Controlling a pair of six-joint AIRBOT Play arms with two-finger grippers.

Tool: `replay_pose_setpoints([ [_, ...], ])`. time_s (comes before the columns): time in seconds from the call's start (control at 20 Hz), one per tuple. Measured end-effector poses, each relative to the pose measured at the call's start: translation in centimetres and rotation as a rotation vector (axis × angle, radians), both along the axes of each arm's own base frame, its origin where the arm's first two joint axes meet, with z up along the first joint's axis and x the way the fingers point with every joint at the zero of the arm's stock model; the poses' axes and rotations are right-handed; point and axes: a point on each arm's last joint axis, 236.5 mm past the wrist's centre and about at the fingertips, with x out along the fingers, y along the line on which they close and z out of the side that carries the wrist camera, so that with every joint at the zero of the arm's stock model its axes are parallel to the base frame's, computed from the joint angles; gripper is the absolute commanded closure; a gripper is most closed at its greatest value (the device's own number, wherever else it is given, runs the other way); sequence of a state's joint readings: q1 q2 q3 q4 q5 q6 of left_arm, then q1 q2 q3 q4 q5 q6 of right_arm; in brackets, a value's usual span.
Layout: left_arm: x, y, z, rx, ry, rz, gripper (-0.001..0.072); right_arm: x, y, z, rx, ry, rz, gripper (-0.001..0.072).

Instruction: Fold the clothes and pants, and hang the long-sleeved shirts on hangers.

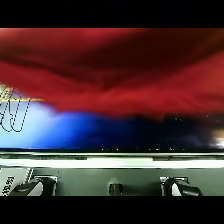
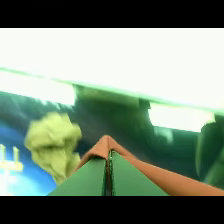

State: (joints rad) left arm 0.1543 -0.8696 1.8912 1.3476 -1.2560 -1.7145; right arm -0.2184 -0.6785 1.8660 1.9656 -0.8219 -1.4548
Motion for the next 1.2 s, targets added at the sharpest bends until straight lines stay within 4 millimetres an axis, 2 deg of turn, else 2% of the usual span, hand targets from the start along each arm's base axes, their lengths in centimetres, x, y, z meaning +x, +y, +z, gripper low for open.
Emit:
replay_pose_setpoints([
  [0.1, -2.1, 0.5, 1.4, -0.004, -0.046, 0.037, 0.0695, -0.4, -0.8, 0.6, 0.024, -0.009, -0.030, 0.0681],
  [0.15, -2.5, 0.6, 1.6, -0.009, -0.053, 0.045, 0.0695, 0.5, -1.2, 0.3, 0.045, 0.017, -0.034, 0.0681],
  [0.2, -2.4, 0.6, 1.3, -0.014, -0.044, 0.047, 0.0695, 1.9, -1.6, -0.6, 0.070, 0.062, -0.031, 0.0681],
  [0.3, -0.9, 0.4, -0.9, -0.035, 0.033, 0.030, 0.0695, 6.8, -2.1, -4.3, 0.124, 0.227, -0.005, 0.0681],
  [0.4, 2.1, -0.3, -5.4, -0.064, 0.175, -0.017, 0.0695, 13.2, -1.9, -10.2, 0.181, 0.456, 0.055, 0.0681],
  [0.5, 5.8, -0.8, -11.3, -0.099, 0.339, -0.052, 0.0694, 19.8, -0.7, -18.0, 0.217, 0.715, 0.126, 0.0681],
  [0.65, 11.2, -1.2, -21.4, -0.158, 0.574, -0.078, 0.0693, 28.3, 3.0, -30.7, 0.210, 1.041, 0.235, 0.0680],
  [0.75, 14.1, -1.4, -28.3, -0.194, 0.715, -0.083, 0.0693, 32.8, 5.6, -39.6, 0.212, 1.207, 0.276, 0.0680],
  [0.9, 16.7, -2.0, -37.3, -0.247, 0.890, -0.087, 0.0693, 36.7, 8.4, -51.3, 0.282, 1.394, 0.293, 0.0675],
  [0.95, 17.2, -2.3, -39.5, -0.269, 0.931, -0.089, 0.0693, 37.2, 9.0, -54.4, 0.314, 1.444, 0.296, 0.0633],
  [1.05, 17.8, -2.8, -43.4, -0.308, 1.002, -0.093, 0.0693, 37.6, 10.1, -59.1, 0.367, 1.525, 0.306, 0.0509],
  [1.15, 18.0, -3.3, -45.6, -0.334, 1.040, -0.096, 0.0694, 37.2, 10.5, -61.8, 0.370, 1.582, 0.323, 0.0243],
  [1.2, 18.0, -3.4, -46.3, -0.341, 1.054, -0.097, 0.0693, 36.8, 10.1, -62.4, 0.357, 1.604, 0.332, 0.0231],
])
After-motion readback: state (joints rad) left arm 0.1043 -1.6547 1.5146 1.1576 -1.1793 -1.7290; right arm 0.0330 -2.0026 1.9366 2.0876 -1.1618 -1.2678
